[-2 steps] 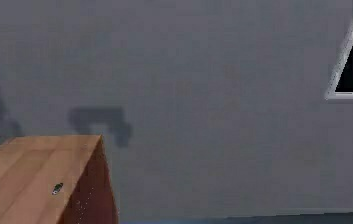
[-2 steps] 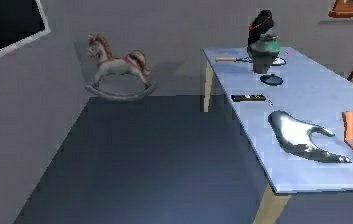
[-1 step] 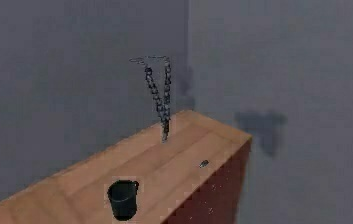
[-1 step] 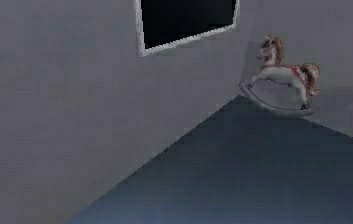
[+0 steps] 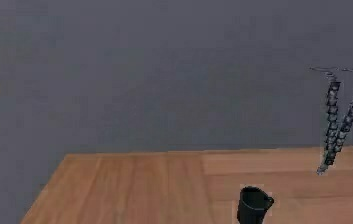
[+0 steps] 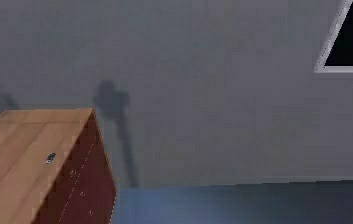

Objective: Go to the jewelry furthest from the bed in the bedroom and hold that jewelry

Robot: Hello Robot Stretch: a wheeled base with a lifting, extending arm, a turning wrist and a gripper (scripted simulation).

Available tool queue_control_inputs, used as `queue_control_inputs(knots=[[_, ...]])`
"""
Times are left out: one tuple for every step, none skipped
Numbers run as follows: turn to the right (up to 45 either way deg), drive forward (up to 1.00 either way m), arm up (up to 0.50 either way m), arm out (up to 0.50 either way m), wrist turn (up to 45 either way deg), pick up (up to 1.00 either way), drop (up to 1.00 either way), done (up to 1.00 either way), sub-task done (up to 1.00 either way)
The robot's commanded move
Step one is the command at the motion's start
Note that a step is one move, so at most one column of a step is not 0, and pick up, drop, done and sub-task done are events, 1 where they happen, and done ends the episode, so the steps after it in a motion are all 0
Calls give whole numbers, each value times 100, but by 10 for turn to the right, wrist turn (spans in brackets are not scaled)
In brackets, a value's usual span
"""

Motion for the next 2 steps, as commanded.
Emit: queue_control_inputs(knots=[[-450, 0, 0, 0, 0, 0, 0, 0, 0], [450, 0, 0, 0, 0, 0, 0, 0, 0]])
